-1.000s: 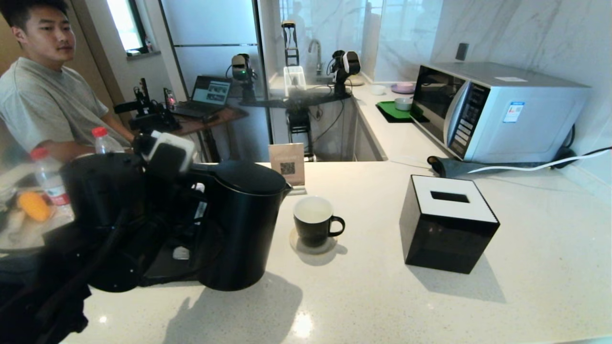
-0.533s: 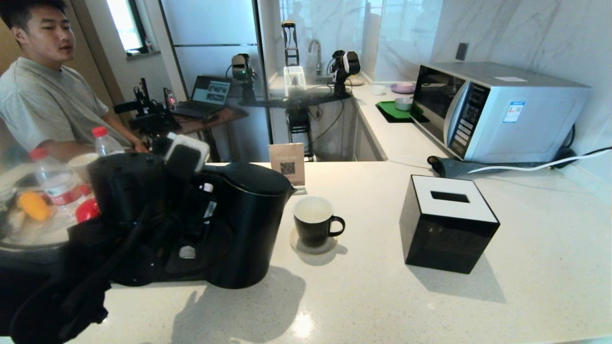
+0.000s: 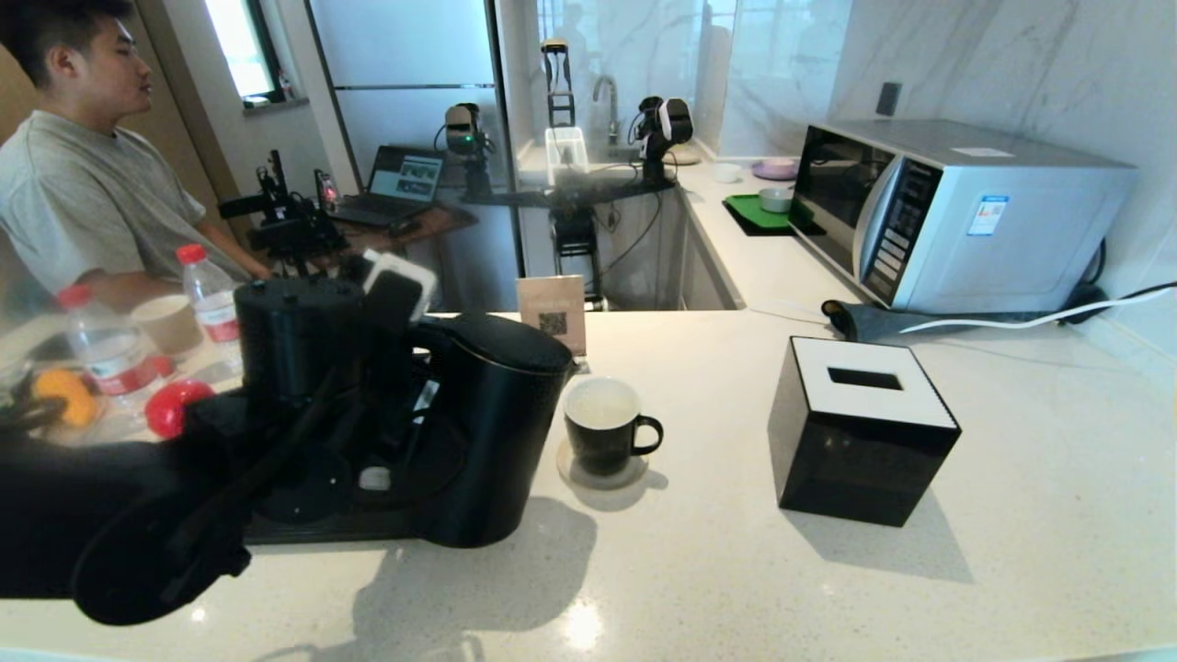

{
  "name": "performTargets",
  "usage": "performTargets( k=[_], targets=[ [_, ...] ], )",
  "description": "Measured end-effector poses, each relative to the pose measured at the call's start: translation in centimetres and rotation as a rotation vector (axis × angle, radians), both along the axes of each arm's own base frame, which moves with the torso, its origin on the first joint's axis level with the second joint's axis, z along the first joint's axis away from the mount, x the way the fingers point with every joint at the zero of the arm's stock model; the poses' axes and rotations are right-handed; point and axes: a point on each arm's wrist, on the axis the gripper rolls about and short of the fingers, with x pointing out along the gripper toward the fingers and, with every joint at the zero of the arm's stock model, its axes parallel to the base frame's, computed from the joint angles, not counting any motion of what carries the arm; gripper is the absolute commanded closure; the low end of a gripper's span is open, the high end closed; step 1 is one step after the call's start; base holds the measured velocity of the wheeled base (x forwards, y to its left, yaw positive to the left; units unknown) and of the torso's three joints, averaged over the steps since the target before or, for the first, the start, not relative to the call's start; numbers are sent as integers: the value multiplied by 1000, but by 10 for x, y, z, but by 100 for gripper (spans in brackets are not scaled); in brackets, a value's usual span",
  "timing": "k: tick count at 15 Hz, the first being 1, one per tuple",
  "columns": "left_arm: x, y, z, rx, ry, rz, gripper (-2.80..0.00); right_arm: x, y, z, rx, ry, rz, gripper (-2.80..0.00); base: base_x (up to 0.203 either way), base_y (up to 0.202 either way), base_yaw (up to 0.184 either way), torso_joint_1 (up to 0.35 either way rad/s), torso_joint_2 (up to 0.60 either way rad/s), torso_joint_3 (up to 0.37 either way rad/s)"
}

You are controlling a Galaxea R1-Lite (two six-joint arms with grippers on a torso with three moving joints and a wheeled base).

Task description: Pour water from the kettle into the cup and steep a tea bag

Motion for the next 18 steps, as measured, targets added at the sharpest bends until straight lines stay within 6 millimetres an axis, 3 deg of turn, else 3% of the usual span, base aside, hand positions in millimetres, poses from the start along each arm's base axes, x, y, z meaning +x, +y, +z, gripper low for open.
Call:
performTargets(
  k=[8,18],
  targets=[
    [20,-11,3,26,26,-1,0,0,0,0,0,0,3,0,0,0,0,0,0,0],
    [29,-14,2,71,95,5,0,0,0,0,0,0,4,0,0,0,0,0,0,0]
  ],
)
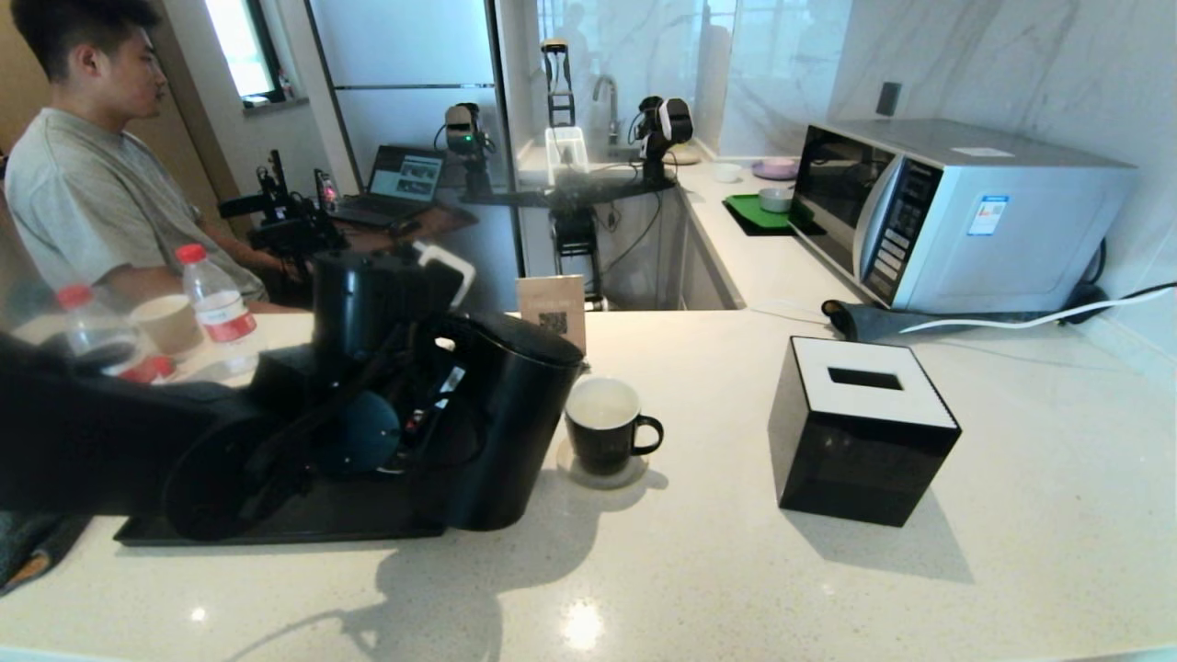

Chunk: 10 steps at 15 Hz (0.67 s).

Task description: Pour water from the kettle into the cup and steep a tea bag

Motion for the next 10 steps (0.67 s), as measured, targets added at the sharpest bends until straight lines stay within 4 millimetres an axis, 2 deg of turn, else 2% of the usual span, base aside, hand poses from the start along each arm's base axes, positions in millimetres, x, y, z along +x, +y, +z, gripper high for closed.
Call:
performTargets(
  k=[10],
  targets=[
    [6,5,5,68,7,4,0,0,0,0,0,0,0,0,0,0,0,0,0,0]
  ],
)
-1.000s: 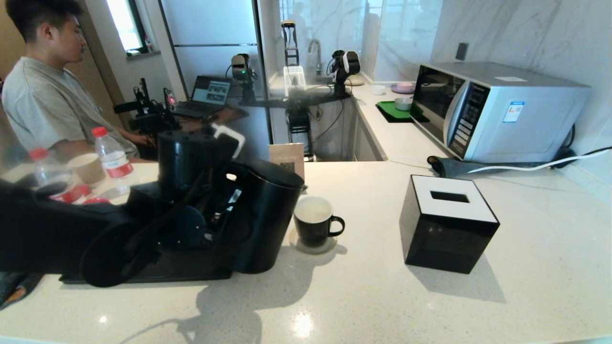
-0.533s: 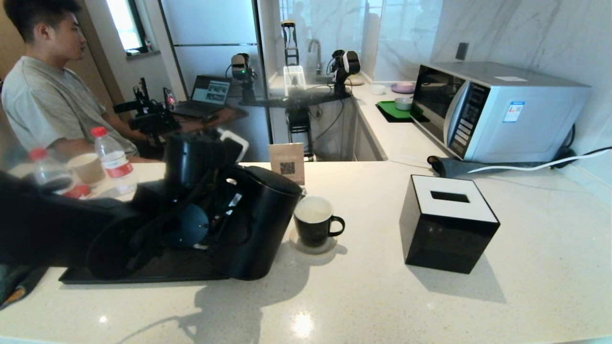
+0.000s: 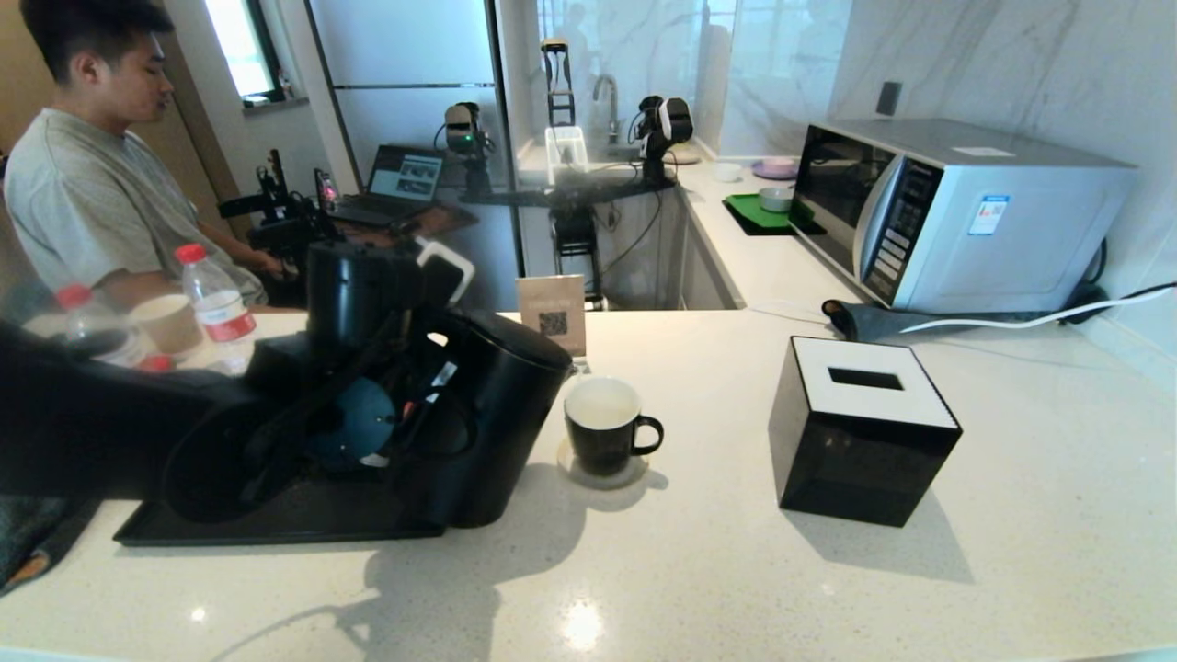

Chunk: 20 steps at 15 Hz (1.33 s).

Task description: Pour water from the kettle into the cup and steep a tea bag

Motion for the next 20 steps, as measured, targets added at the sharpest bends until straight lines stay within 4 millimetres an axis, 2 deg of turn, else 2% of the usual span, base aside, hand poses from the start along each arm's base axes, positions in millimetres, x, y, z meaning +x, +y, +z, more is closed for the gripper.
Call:
performTargets(
  k=[10,20],
  targets=[
    [11,-7,9,40,30,-21,0,0,0,0,0,0,0,0,0,0,0,0,0,0],
    [7,-16,10,54,48,-52,0,0,0,0,0,0,0,0,0,0,0,0,0,0]
  ],
)
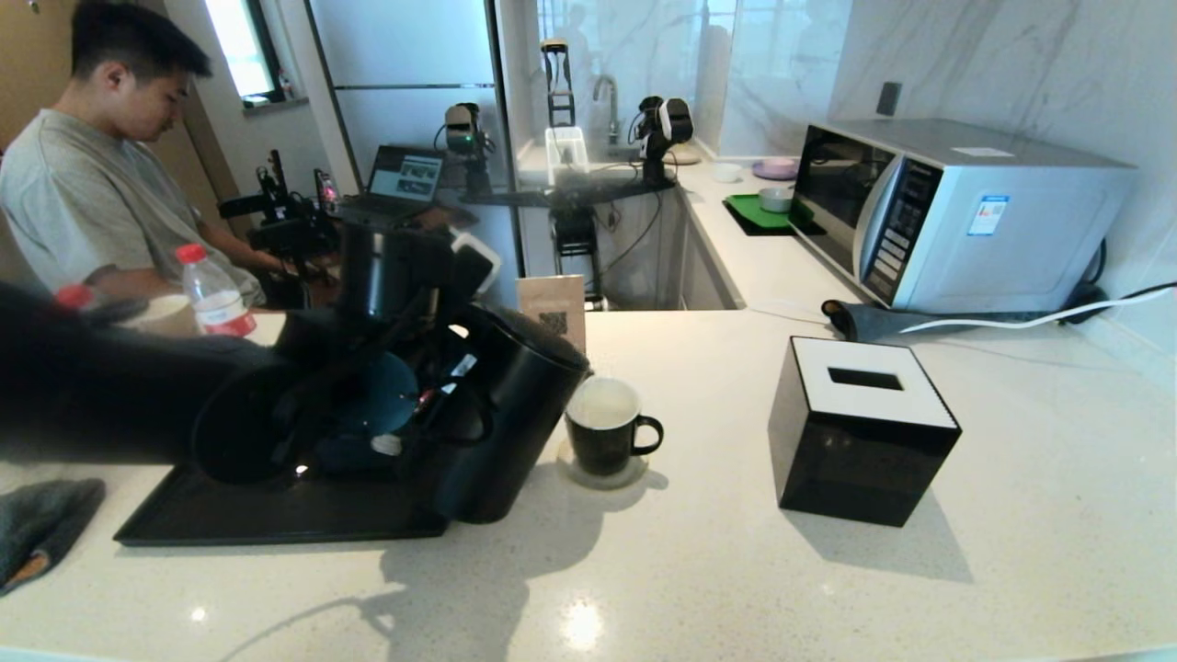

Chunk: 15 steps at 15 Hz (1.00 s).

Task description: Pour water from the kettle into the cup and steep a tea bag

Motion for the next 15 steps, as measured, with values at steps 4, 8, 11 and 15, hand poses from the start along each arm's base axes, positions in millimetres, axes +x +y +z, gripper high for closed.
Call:
performTargets(
  k=[4,8,11,15],
  targets=[
    [-1,-1,1,8,11,-4,0,0,0,0,0,0,0,0,0,0,0,0,0,0],
    [-2,0,5,16,25,-1,0,0,0,0,0,0,0,0,0,0,0,0,0,0],
    [-3,0,5,19,30,-4,0,0,0,0,0,0,0,0,0,0,0,0,0,0],
    [-6,1,5,34,56,-7,0,0,0,0,0,0,0,0,0,0,0,0,0,0]
  ],
)
